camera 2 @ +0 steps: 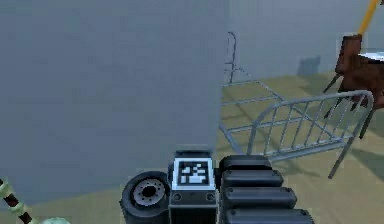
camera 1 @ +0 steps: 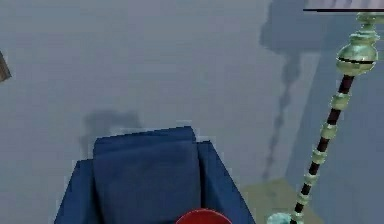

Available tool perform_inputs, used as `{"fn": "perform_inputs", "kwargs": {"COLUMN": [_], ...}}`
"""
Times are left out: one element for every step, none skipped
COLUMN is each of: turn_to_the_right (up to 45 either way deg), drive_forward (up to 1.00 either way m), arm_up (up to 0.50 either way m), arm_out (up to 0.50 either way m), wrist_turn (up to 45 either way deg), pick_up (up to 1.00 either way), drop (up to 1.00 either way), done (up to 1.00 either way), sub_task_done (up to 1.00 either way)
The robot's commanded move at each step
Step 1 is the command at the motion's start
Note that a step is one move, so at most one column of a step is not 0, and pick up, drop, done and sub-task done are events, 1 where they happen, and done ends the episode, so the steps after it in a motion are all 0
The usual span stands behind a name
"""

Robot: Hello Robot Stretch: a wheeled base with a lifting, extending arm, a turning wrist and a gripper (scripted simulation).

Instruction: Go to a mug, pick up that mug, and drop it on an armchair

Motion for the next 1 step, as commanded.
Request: {"fn": "perform_inputs", "kwargs": {"turn_to_the_right": [45.0], "drive_forward": [0.00], "arm_up": [0.00], "arm_out": [0.00], "wrist_turn": [0.0], "pick_up": [0.00], "drop": [0.00], "done": [0.00], "sub_task_done": [0.00]}}
